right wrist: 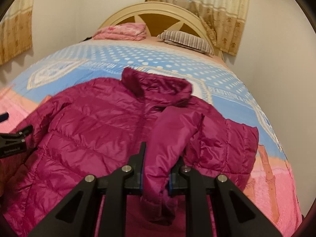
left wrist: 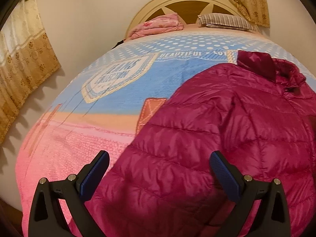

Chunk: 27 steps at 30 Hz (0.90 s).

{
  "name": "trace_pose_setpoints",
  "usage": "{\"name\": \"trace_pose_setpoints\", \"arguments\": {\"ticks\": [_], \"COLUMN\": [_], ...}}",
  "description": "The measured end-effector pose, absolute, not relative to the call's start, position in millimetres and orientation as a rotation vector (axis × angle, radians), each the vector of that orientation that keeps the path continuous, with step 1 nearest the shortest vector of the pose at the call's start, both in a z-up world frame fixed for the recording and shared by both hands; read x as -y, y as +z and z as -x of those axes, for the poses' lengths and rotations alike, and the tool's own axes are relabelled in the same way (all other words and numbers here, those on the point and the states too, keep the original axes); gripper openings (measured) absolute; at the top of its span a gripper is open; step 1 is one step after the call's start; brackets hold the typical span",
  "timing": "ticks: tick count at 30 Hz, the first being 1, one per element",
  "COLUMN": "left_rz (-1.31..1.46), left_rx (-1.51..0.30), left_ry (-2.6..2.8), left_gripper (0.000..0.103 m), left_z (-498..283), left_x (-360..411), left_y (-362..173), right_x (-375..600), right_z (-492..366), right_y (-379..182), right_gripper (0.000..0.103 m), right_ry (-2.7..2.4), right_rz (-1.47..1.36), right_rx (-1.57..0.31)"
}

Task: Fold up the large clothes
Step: 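Carry the held sleeve across the jacket body with the right tool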

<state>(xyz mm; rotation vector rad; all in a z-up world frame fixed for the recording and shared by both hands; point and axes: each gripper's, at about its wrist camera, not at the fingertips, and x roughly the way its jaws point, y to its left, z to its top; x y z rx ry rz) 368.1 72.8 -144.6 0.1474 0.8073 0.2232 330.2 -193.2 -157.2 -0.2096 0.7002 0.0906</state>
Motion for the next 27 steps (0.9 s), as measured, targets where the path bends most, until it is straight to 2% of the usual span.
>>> {"name": "trace_pose_setpoints", "arguments": {"ticks": [15, 17, 18, 19, 21, 24, 27], "left_rz": [-0.159, -0.173, -0.178, -0.187, -0.205, -0.214, -0.194], "left_rx": [-0.832, -0.832, -0.829, -0.825, -0.816, -0.810, -0.811], "left_ry": [0.284, 0.296, 0.300, 0.304, 0.313, 0.335, 0.373], "left_gripper": [0.102, 0.102, 0.102, 0.102, 0.102, 0.102, 0.102], "left_z": [-376, -376, -376, -375, -373, -372, -372], "left_x": [-89, -89, -89, -89, -89, -91, -94], "left_y": [-163, -163, -163, -163, -162, -160, -157], "right_x": [135, 131, 130, 131, 133, 131, 134], "right_z": [-348, -351, -351, -350, -339, -312, -282], "right_y": [-201, -207, -208, -207, -197, -170, -142], "right_gripper": [0.020, 0.025, 0.033, 0.050, 0.064, 0.067, 0.083], "right_ry": [0.115, 0.122, 0.122, 0.129, 0.174, 0.211, 0.268], "right_rz": [0.315, 0.328, 0.332, 0.328, 0.295, 0.308, 0.318], "right_rx": [-0.759, -0.783, -0.788, -0.789, -0.779, -0.729, -0.657]}}
